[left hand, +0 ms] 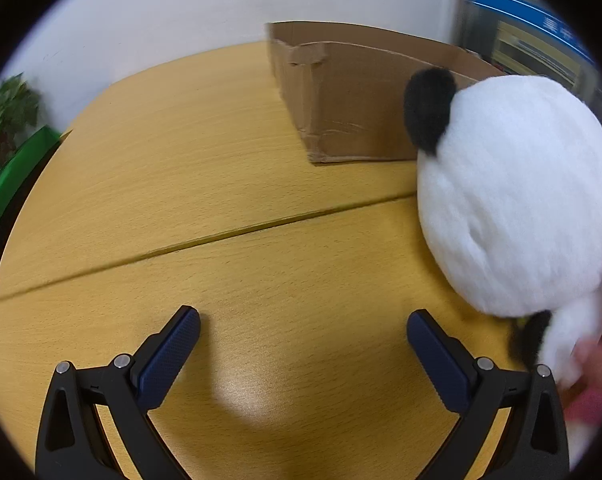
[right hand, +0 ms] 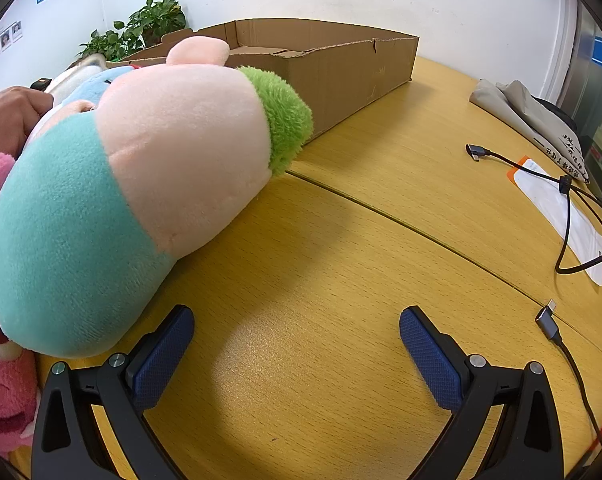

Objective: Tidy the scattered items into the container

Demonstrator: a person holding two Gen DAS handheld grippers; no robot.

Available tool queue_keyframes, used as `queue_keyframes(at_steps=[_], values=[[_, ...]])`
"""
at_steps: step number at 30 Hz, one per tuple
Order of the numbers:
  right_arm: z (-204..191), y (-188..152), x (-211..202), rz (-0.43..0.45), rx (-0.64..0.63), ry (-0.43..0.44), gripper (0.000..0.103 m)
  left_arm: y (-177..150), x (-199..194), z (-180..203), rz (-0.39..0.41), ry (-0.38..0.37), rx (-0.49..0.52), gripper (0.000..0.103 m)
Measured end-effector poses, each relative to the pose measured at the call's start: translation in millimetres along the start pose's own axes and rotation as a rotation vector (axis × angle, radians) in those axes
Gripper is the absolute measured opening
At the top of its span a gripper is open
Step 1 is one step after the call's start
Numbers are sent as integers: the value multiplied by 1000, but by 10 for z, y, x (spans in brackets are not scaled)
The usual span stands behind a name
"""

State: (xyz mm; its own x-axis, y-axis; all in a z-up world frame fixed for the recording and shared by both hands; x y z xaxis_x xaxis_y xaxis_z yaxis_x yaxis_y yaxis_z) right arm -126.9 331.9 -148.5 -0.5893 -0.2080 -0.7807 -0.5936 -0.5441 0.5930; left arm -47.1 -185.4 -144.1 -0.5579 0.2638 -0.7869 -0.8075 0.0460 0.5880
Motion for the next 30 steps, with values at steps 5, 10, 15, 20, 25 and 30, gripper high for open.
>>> queue_keyframes(at_steps=[5, 10, 15, 20, 25, 30], values=[[0, 0, -1, 0, 0, 0, 103, 23, 30, 41, 19, 64, -82, 103], [-1, 0, -1, 0, 0, 0, 103, 36, 44, 42, 20, 64, -85, 103], [0, 0, 0, 0, 0, 0, 103, 61, 68, 55, 20, 65, -86, 103], [2, 1, 1, 0, 0, 1, 103, 46, 60, 46, 20, 65, -86, 103], [8, -17, -14, -1, 5, -2, 103, 58, 58, 63, 19, 65, -85, 103], [5, -13, -15, -2, 5, -2, 103, 50, 37, 64, 18, 66, -85, 103]])
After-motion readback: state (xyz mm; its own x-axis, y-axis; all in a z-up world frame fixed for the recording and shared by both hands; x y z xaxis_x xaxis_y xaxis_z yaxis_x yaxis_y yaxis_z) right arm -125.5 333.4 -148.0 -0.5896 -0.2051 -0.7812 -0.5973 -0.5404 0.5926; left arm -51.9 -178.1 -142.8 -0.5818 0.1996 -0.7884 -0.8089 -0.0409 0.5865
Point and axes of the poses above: each gripper's, at about its wrist camera, not at the fingertips, and x roughly the way its jaws point, z to its right, y to its top, the point moved 5 cm from there along x, roughly the way its jaws point, and after that the axes turned 13 degrees about -y, right-handed, at the moved point
